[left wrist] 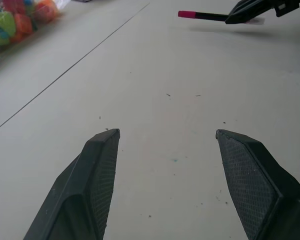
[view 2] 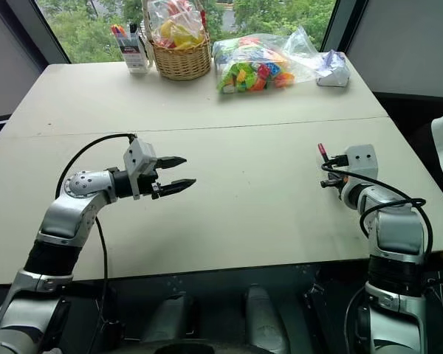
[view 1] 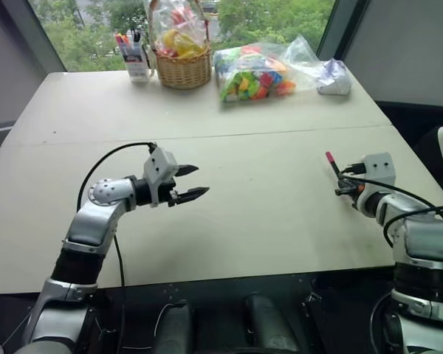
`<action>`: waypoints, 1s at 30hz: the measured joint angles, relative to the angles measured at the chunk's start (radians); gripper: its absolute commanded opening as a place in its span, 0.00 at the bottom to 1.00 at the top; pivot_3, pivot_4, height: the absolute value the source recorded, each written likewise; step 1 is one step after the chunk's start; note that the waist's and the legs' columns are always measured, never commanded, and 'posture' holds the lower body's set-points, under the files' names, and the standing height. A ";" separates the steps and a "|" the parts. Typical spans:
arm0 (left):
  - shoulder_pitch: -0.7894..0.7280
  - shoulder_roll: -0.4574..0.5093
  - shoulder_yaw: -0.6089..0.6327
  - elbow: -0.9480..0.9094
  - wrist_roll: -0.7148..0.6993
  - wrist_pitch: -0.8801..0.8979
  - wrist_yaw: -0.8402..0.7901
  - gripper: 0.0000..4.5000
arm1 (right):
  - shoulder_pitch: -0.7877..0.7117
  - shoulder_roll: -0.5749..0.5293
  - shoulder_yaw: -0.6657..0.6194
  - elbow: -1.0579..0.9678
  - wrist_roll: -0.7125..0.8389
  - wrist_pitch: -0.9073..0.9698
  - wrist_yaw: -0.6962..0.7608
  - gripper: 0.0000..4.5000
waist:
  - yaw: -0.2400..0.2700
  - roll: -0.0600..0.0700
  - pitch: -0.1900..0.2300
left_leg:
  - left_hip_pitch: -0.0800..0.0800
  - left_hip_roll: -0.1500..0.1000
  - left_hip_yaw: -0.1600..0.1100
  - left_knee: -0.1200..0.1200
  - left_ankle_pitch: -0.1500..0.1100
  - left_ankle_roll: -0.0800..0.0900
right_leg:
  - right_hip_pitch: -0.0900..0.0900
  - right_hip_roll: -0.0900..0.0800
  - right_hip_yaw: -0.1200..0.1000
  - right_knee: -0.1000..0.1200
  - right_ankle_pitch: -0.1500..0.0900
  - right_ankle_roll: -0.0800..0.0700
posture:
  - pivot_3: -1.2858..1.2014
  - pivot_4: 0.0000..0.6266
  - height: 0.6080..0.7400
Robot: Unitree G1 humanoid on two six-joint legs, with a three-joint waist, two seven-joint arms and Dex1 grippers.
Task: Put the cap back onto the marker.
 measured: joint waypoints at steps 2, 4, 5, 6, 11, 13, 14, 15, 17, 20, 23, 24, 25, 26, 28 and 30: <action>-0.002 -0.001 0.000 0.000 -0.014 0.000 -0.014 0.71 | 0.004 0.000 0.009 -0.020 0.014 0.013 -0.004 0.00 | 0.000 0.000 0.000 | 0.000 0.000 0.000 0.000 0.000 0.000 | 0.000 0.000 0.000 0.000 0.000 0.000 | 0.52 0.24 1.00; -0.019 -0.005 0.001 -0.008 -0.040 0.001 -0.032 0.71 | 0.008 0.000 0.011 -0.029 0.024 0.022 -0.009 0.00 | 0.002 0.000 0.000 | 0.000 0.000 0.000 0.000 0.000 0.000 | 0.000 0.000 0.000 0.000 0.000 0.000 | 0.52 0.24 1.00; -0.031 -0.008 0.003 -0.028 -0.061 0.001 -0.040 0.71 | 0.008 0.000 0.014 -0.030 0.029 0.025 -0.011 0.00 | 0.003 0.000 0.000 | -0.001 0.000 0.000 0.000 0.000 0.000 | 0.000 0.000 0.000 -0.001 0.000 0.000 | 0.52 0.24 1.00; -0.042 -0.009 0.005 -0.045 -0.076 0.004 -0.047 0.71 | 0.008 0.000 0.018 -0.031 0.034 0.026 -0.012 0.00 | 0.003 0.000 0.000 | -0.001 0.000 0.000 0.000 0.000 0.000 | 0.000 0.000 0.000 -0.001 0.000 0.000 | 0.52 0.24 1.00; -0.061 0.016 0.021 -0.114 -0.149 0.050 -0.064 0.71 | 0.009 -0.013 0.027 -0.033 0.054 0.026 -0.014 0.00 | -0.002 0.000 0.000 | -0.001 0.000 0.000 0.000 0.000 0.000 | 0.000 0.000 0.000 -0.001 0.000 0.000 | 0.52 0.24 1.00; -0.061 0.029 0.027 -0.138 -0.168 0.074 -0.063 0.71 | 0.009 -0.023 0.027 -0.033 0.056 0.026 -0.016 0.00 | -0.003 0.000 0.000 | 0.000 0.000 0.000 0.000 0.000 0.000 | 0.000 0.001 0.000 -0.001 0.000 0.000 | 0.52 0.24 1.00; -0.061 0.033 0.032 -0.150 -0.178 0.086 -0.062 0.71 | 0.009 -0.025 0.027 -0.033 0.057 0.026 -0.017 0.00 | -0.003 0.000 0.000 | -0.001 0.000 0.000 0.000 0.000 0.000 | 0.000 0.001 0.000 -0.001 0.000 0.000 | 0.52 0.24 1.00; -0.062 0.037 0.039 -0.161 -0.191 0.097 -0.061 0.71 | 0.009 -0.026 0.028 -0.033 0.060 0.026 -0.018 0.00 | -0.003 0.000 0.000 | -0.001 0.000 0.000 0.000 0.000 0.000 | 0.000 0.001 0.000 -0.001 0.000 0.000 | 0.52 0.24 1.00; -0.063 0.049 0.045 -0.181 -0.205 0.118 -0.058 0.71 | 0.009 -0.027 0.030 -0.032 0.063 0.026 -0.019 0.00 | -0.003 0.000 0.000 | -0.001 0.000 0.000 0.000 0.000 0.000 | 0.000 0.001 0.000 -0.001 0.000 0.000 | 0.52 0.24 1.00; -0.063 0.063 0.049 -0.201 -0.233 0.153 -0.058 0.73 | 0.009 -0.034 0.030 -0.031 0.064 0.024 -0.019 0.22 | -0.002 0.000 0.000 | -0.001 0.000 0.000 0.000 0.000 0.000 | 0.000 0.001 0.000 -0.001 0.000 0.000 | 0.52 0.24 1.00; -0.062 0.075 0.049 -0.212 -0.247 0.181 -0.061 0.73 | 0.009 -0.038 0.031 -0.021 0.065 0.021 -0.017 0.52 | -0.002 0.000 0.000 | -0.001 0.000 0.000 0.000 0.000 0.000 | 0.000 0.001 0.000 -0.001 0.000 0.000 | 0.52 0.24 1.00; -0.060 0.078 0.049 -0.214 -0.254 0.186 -0.063 0.73 | 0.009 -0.038 0.031 -0.020 0.066 0.021 -0.015 0.63 | -0.002 0.000 0.000 | -0.001 0.000 0.000 0.000 0.000 0.000 | 0.000 0.001 0.000 -0.001 0.000 0.000 | 0.52 0.24 1.00; -0.060 0.081 0.049 -0.214 -0.257 0.193 -0.066 0.73 | 0.009 -0.039 0.031 -0.020 0.068 0.021 -0.014 0.75 | -0.002 0.000 0.000 | -0.001 0.000 0.000 0.000 0.000 0.000 | 0.000 0.001 0.000 -0.001 0.000 0.000 | 0.52 0.24 1.00; -0.059 0.083 0.048 -0.214 -0.258 0.196 -0.069 0.73 | 0.009 -0.040 0.031 -0.020 0.072 0.021 -0.013 0.88 | -0.002 0.000 0.000 | -0.001 0.000 0.000 0.000 0.000 0.000 | 0.000 0.001 0.000 -0.001 0.000 0.000 | 0.52 0.24 1.00; -0.058 0.090 0.047 -0.214 -0.258 0.197 -0.072 0.73 | 0.009 -0.042 0.031 -0.020 0.079 0.021 -0.011 0.99 | -0.002 0.000 0.000 | -0.001 0.000 0.000 0.000 0.000 0.000 | 0.000 0.001 0.000 -0.001 0.000 0.000 | 0.52 0.24 1.00; -0.058 0.090 0.046 -0.214 -0.258 0.197 -0.075 0.73 | 0.009 -0.049 0.030 -0.021 0.088 0.025 -0.006 0.99 | -0.002 0.000 0.000 | -0.001 0.000 0.000 0.000 0.000 0.000 | 0.000 0.001 0.000 -0.001 0.000 0.000 | 0.52 0.24 1.00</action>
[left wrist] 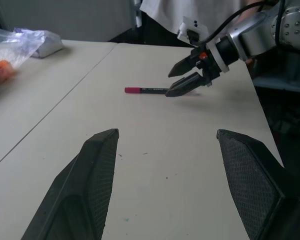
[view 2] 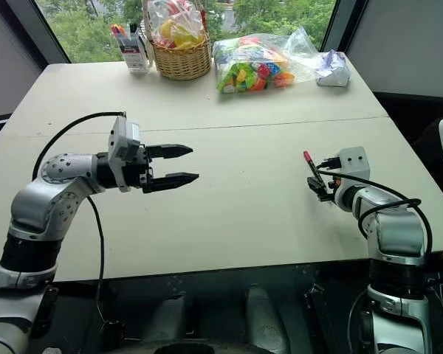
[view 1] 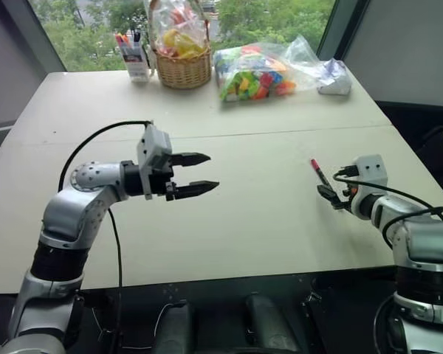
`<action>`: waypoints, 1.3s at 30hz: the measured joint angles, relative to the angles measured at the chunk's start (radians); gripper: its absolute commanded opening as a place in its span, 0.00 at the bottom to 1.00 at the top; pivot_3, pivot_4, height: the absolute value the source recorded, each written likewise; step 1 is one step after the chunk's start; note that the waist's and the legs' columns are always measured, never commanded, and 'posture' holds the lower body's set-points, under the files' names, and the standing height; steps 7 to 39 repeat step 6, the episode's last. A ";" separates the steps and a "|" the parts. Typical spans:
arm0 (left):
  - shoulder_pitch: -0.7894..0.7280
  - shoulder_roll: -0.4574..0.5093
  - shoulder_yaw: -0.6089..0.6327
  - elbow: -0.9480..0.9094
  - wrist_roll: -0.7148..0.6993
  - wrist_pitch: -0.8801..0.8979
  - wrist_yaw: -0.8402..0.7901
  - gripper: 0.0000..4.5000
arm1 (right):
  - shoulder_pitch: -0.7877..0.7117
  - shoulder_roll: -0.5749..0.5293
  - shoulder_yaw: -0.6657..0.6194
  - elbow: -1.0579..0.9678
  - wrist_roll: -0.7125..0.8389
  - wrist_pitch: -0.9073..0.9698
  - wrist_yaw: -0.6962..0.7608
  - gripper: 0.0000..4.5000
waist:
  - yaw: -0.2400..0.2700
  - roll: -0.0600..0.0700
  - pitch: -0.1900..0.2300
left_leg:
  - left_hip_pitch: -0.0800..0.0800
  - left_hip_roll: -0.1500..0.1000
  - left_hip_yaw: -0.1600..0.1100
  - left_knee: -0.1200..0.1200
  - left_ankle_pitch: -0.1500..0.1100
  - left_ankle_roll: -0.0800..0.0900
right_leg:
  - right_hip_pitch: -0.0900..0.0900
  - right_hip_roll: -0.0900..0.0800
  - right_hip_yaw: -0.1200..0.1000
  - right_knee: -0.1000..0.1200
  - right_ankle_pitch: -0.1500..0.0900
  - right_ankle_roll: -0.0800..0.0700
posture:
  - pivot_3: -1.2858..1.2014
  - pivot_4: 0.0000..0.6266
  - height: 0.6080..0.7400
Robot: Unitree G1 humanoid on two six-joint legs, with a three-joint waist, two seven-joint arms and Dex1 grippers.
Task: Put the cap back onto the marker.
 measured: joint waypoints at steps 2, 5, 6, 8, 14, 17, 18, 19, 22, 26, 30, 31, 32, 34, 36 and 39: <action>0.000 0.000 -0.004 0.001 0.000 -0.001 -0.003 0.73 | 0.000 -0.024 0.000 -0.006 0.014 0.009 0.013 0.99 | 0.000 0.000 0.000 | 0.000 0.000 0.000 0.000 0.000 0.000 | 0.000 0.000 0.000 0.000 0.000 0.000 | 0.52 0.24 1.00; 0.000 0.002 -0.004 0.008 0.001 -0.003 -0.008 0.73 | 0.001 -0.072 -0.011 -0.049 0.042 0.034 0.039 0.99 | 0.001 0.000 0.000 | 0.000 0.000 0.000 0.000 0.000 0.000 | 0.000 0.000 0.000 0.000 0.000 0.000 | 0.52 0.24 1.00; 0.000 0.002 -0.004 0.012 0.001 -0.003 -0.012 0.73 | 0.003 -0.090 -0.017 -0.075 0.053 0.048 0.046 0.99 | 0.001 0.000 0.000 | 0.000 0.000 0.000 0.000 0.000 0.000 | 0.000 0.000 0.000 0.000 0.000 0.000 | 0.52 0.24 1.00; 0.000 0.002 -0.004 0.012 0.001 -0.003 -0.012 0.73 | 0.003 -0.090 -0.017 -0.075 0.053 0.048 0.046 0.99 | 0.001 0.000 0.000 | 0.000 0.000 0.000 0.000 0.000 0.000 | 0.000 0.000 0.000 0.000 0.000 0.000 | 0.52 0.24 1.00; 0.000 0.002 -0.004 0.012 0.001 -0.003 -0.012 0.73 | 0.003 -0.090 -0.017 -0.075 0.053 0.048 0.046 0.99 | 0.001 0.000 0.000 | 0.000 0.000 0.000 0.000 0.000 0.000 | 0.000 0.000 0.000 0.000 0.000 0.000 | 0.52 0.24 1.00; 0.000 0.002 -0.004 0.012 0.001 -0.003 -0.012 0.73 | 0.003 -0.090 -0.017 -0.075 0.053 0.048 0.046 0.99 | 0.001 0.000 0.000 | 0.000 0.000 0.000 0.000 0.000 0.000 | 0.000 0.000 0.000 0.000 0.000 0.000 | 0.52 0.24 1.00; 0.000 0.002 -0.004 0.012 0.001 -0.003 -0.012 0.73 | 0.003 -0.090 -0.017 -0.075 0.053 0.048 0.046 0.99 | 0.001 0.000 0.000 | 0.000 0.000 0.000 0.000 0.000 0.000 | 0.000 0.000 0.000 0.000 0.000 0.000 | 0.52 0.24 1.00; 0.000 0.002 -0.004 0.012 0.001 -0.003 -0.012 0.73 | 0.003 -0.090 -0.017 -0.075 0.053 0.048 0.046 0.99 | 0.001 0.000 0.000 | 0.000 0.000 0.000 0.000 0.000 0.000 | 0.000 0.000 0.000 0.000 0.000 0.000 | 0.52 0.24 1.00; 0.000 0.002 -0.004 0.012 0.001 -0.003 -0.012 0.73 | 0.003 -0.090 -0.017 -0.075 0.053 0.048 0.046 0.99 | 0.001 0.000 0.000 | 0.000 0.000 0.000 0.000 0.000 0.000 | 0.000 0.000 0.000 0.000 0.000 0.000 | 0.52 0.24 1.00; 0.000 0.002 -0.004 0.012 0.001 -0.003 -0.012 0.73 | 0.003 -0.090 -0.017 -0.075 0.053 0.048 0.046 0.99 | 0.001 0.000 0.000 | 0.000 0.000 0.000 0.000 0.000 0.000 | 0.000 0.000 0.000 0.000 0.000 0.000 | 0.52 0.24 1.00; 0.000 0.002 -0.004 0.012 0.001 -0.003 -0.012 0.73 | 0.003 -0.090 -0.017 -0.075 0.053 0.048 0.046 0.99 | 0.001 0.000 0.000 | 0.000 0.000 0.000 0.000 0.000 0.000 | 0.000 0.000 0.000 0.000 0.000 0.000 | 0.52 0.24 1.00; 0.000 0.002 -0.004 0.012 0.001 -0.003 -0.012 0.73 | 0.003 -0.090 -0.017 -0.075 0.053 0.048 0.046 0.99 | 0.001 0.000 0.000 | 0.000 0.000 0.000 0.000 0.000 0.000 | 0.000 0.000 0.000 0.000 0.000 0.000 | 0.52 0.24 1.00; 0.000 0.002 -0.004 0.012 0.001 -0.003 -0.012 0.73 | 0.003 -0.090 -0.017 -0.075 0.053 0.048 0.046 0.99 | 0.001 0.000 0.000 | 0.000 0.000 0.000 0.000 0.000 0.000 | 0.000 0.000 0.000 0.000 0.000 0.000 | 0.52 0.24 1.00; 0.000 0.002 -0.004 0.012 0.001 -0.003 -0.012 0.73 | 0.003 -0.090 -0.017 -0.075 0.053 0.048 0.046 0.99 | 0.001 0.000 0.000 | 0.000 0.000 0.000 0.000 0.000 0.000 | 0.000 0.000 0.000 0.000 0.000 0.000 | 0.52 0.24 1.00; 0.000 0.002 -0.004 0.012 0.001 -0.003 -0.012 0.73 | 0.003 -0.090 -0.017 -0.075 0.053 0.048 0.046 0.99 | 0.001 0.000 0.000 | 0.000 0.000 0.000 0.000 0.000 0.000 | 0.000 0.000 0.000 0.000 0.000 0.000 | 0.52 0.24 1.00; 0.000 0.002 -0.004 0.012 0.001 -0.003 -0.012 0.73 | 0.003 -0.090 -0.017 -0.075 0.053 0.048 0.046 0.99 | 0.001 0.000 0.000 | 0.000 0.000 0.000 0.000 0.000 0.000 | 0.000 0.000 0.000 0.000 0.000 0.000 | 0.52 0.24 1.00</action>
